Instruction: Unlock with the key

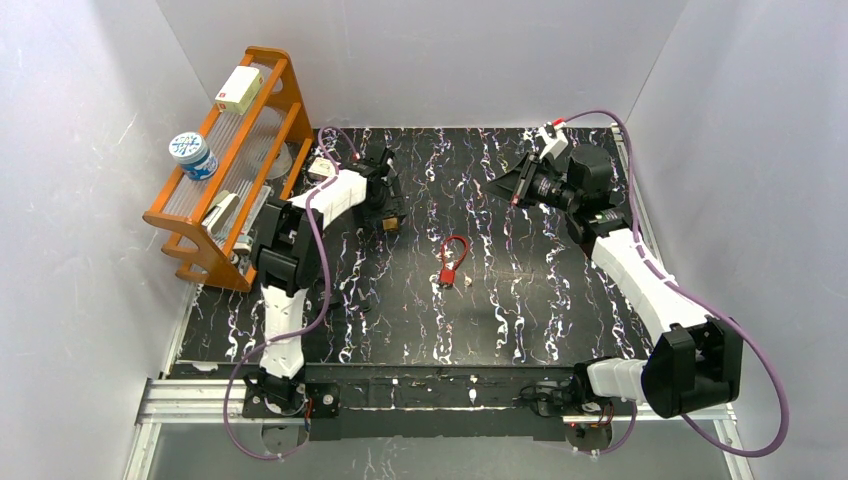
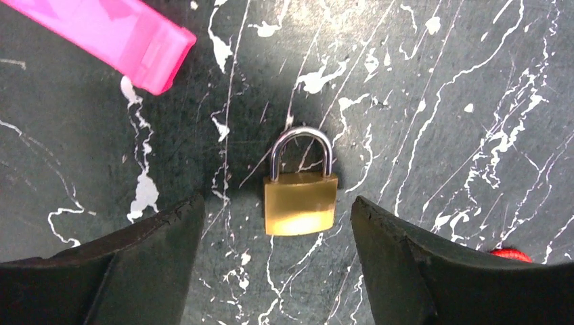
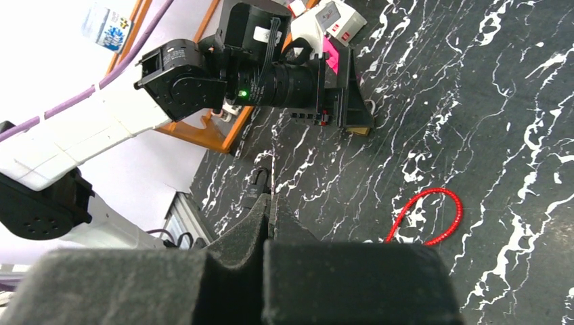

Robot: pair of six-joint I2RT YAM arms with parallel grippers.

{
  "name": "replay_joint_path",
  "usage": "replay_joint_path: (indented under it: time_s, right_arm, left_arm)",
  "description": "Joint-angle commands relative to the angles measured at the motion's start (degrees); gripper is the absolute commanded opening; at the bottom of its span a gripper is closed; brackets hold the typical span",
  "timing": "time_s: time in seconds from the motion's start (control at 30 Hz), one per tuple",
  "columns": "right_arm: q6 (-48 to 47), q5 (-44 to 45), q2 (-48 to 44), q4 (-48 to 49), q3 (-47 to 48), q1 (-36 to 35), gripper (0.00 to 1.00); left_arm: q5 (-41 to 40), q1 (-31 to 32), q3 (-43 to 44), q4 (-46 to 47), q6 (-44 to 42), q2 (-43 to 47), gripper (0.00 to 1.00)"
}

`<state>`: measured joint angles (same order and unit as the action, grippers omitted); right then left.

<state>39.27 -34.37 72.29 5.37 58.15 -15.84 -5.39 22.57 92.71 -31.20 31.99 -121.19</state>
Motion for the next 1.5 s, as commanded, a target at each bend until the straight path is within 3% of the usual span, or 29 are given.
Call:
replay_joint_path:
  time_s: [0.0,0.2,0.33,0.43,0.7,0.9,1.0,1.1,1.2,1.47]
  right_arm:
    - [-3.54,1.49,0.83,-0.46,0.49,0.04,0.01]
    - [-3.30,2.07,1.85,0.20,-0.54,0.09,0.01]
    - [-2.98,1.70,2.79,0.90,-0.21,0.04,0.01]
    - [-2.80,1.47,3.31,1.20,-0.03,0.06,0.01]
    - [-2.20,0.80,4.15,1.65,0.68,0.02,0.01]
    - [-1.53,0.40,4.43,2.15,0.65,0.02,0.01]
    - [-0.90,-0.49,4.36,3.17,0.25,0.04,0.01]
    - [1.12,-3.53,3.84,7.70,-1.36,0.06,0.01]
    - [5.62,-9.83,2.96,18.61,-1.95,0.11,0.01]
    - [13.10,-20.46,2.78,34.88,-1.18,0.10,0.01]
  left_arm:
    - [-2.02,1.03,4.23,-3.53,-1.03,-1.78,0.75]
    - [-7.95,2.86,8.10,-10.89,0.53,-5.44,0.61]
    - [-8.25,2.92,9.01,-11.93,1.66,-6.87,0.56]
    - [-7.21,3.01,9.66,-13.03,2.14,-7.95,0.47]
    - [-4.77,4.02,6.76,-14.53,4.36,-9.22,0.51]
    - [-3.62,4.06,6.61,-12.71,3.97,-8.46,0.25]
    - [-1.76,4.06,5.80,-9.90,2.79,-6.61,0.17]
    - [0.75,4.11,2.98,-3.90,1.50,-2.81,0.17]
    - [1.30,4.07,-0.65,1.08,0.24,1.28,0.17]
    - [5.37,4.06,-5.15,7.36,-0.19,6.42,0.16]
